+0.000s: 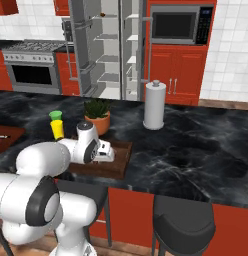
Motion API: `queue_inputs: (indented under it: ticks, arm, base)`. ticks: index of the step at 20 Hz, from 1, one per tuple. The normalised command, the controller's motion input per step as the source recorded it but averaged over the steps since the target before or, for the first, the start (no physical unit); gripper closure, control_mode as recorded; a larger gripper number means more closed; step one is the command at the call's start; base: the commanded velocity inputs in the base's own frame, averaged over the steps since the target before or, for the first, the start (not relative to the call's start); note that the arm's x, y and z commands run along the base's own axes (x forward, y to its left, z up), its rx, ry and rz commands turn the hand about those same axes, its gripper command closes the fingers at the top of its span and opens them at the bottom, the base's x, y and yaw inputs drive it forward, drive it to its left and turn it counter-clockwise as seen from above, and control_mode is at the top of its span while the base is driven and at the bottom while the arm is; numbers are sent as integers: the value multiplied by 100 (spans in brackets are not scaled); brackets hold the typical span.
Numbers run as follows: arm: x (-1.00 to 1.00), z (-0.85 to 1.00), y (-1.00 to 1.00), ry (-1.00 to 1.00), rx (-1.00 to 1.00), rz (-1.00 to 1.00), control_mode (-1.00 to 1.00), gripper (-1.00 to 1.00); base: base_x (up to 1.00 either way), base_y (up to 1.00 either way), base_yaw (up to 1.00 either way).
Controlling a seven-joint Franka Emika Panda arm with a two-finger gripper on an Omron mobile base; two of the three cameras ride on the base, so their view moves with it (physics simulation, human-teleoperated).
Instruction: Gather the bell pepper and tomato from the fridge and place them on a tray on the dining counter. Then gather the chicken drumsticks from the fridge and place them on the other tray.
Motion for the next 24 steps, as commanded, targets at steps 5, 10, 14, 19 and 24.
queue_inputs:
  ticks: [5,10,14,19,24]
  arm:
    - [13,-25,0,0,0,0,-100,-100]
    - [4,-30,-1,0,0,0,-100,-100]
    - [0,-5,0,0,0,0,-100,-100]
    - [-12,21,-2,0,0,0,-100,-100]
    - [-23,47,0,0,0,-1,-100,-100]
  base:
    - [0,0,0]
    - [0,0,0]
    - [0,0,0]
    - [0,0,0]
    - [0,0,0]
